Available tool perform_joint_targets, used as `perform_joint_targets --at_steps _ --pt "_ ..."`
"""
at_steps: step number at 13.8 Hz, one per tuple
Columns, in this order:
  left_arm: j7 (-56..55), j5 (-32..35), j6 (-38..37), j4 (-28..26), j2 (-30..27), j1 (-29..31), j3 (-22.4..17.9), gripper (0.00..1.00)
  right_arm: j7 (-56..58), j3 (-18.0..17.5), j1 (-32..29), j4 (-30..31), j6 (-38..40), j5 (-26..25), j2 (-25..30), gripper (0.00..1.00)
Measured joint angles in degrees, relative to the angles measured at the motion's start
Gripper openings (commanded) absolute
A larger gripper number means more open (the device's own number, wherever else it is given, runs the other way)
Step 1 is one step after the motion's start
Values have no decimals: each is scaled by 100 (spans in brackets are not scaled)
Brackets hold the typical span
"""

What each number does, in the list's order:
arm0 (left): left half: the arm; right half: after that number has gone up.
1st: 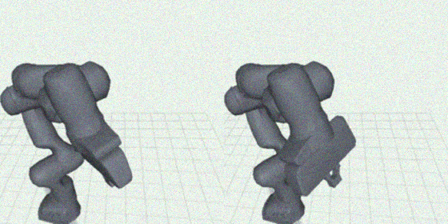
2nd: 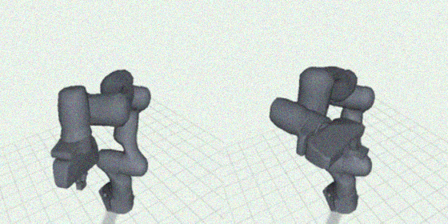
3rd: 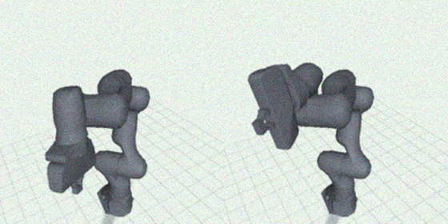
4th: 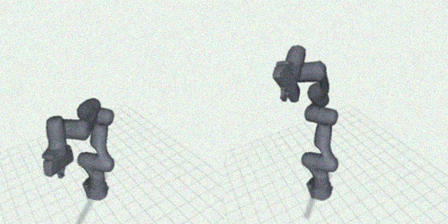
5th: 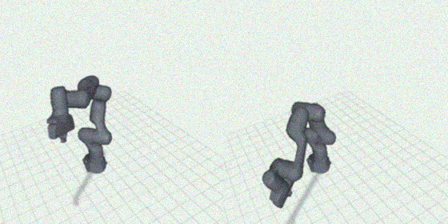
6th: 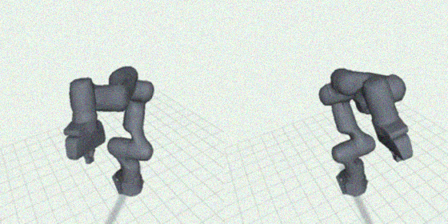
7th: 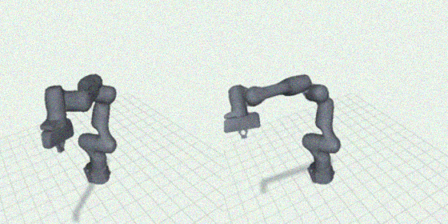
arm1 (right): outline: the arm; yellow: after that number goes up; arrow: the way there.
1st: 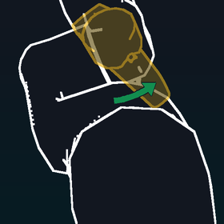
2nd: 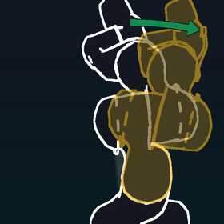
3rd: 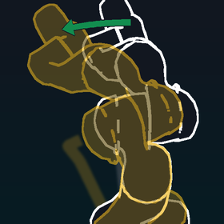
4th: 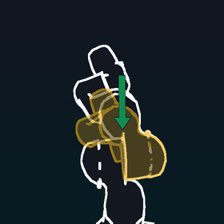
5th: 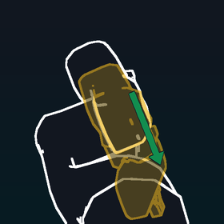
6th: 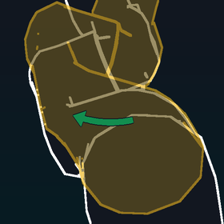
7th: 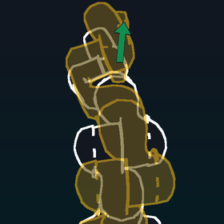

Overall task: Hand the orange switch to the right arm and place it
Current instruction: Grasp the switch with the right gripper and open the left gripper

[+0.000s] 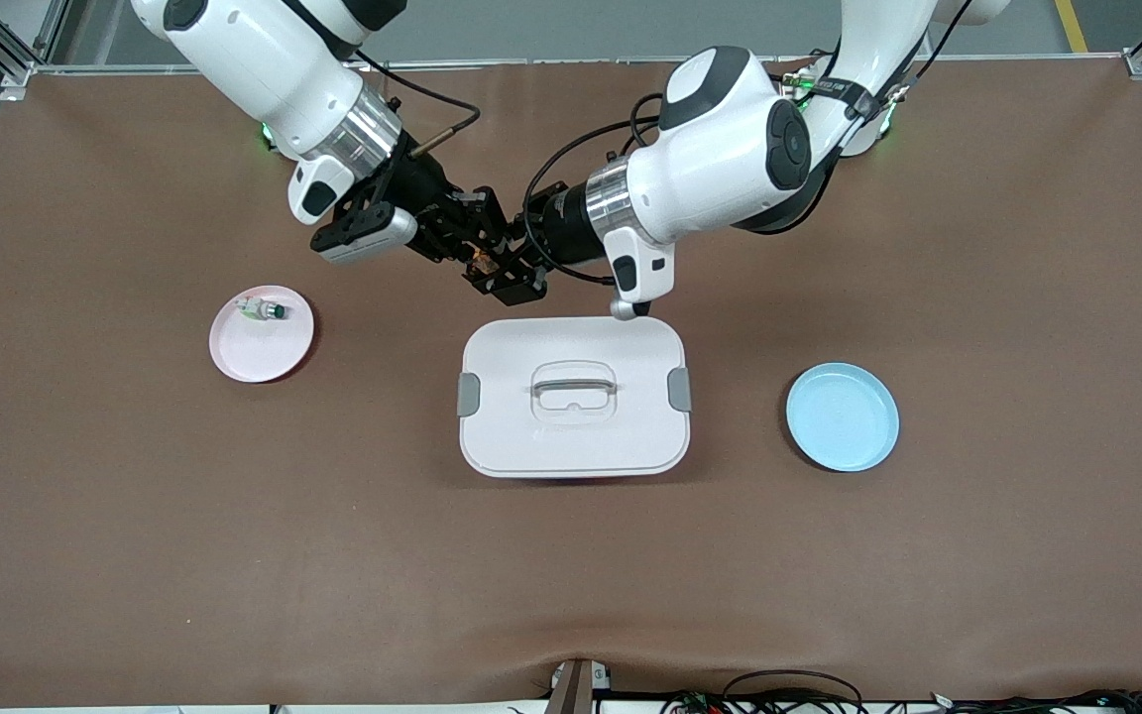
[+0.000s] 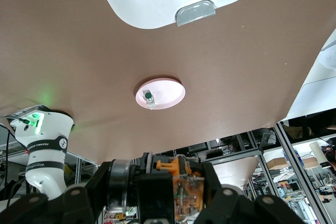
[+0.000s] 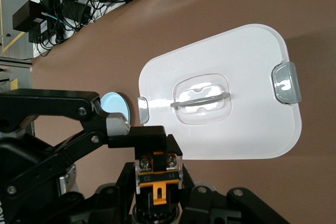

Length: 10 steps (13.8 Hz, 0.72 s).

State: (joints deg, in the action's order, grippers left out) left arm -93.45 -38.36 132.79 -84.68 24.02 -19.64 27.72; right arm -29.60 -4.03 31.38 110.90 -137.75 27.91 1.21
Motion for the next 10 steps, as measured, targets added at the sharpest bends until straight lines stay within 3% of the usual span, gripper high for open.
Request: perform_joint_targets --at_steps 1,3,10 --pt "0 0 0 0 0 0 0 34 -3 0 0 0 1 -1 0 0" --pt "0 0 -2 0 2 -1 0 100 -6 0 0 0 5 -3 -1 0" --pt "0 1 -5 -3 5 4 -5 100 149 28 -77 -15 82 -156 -2 0"
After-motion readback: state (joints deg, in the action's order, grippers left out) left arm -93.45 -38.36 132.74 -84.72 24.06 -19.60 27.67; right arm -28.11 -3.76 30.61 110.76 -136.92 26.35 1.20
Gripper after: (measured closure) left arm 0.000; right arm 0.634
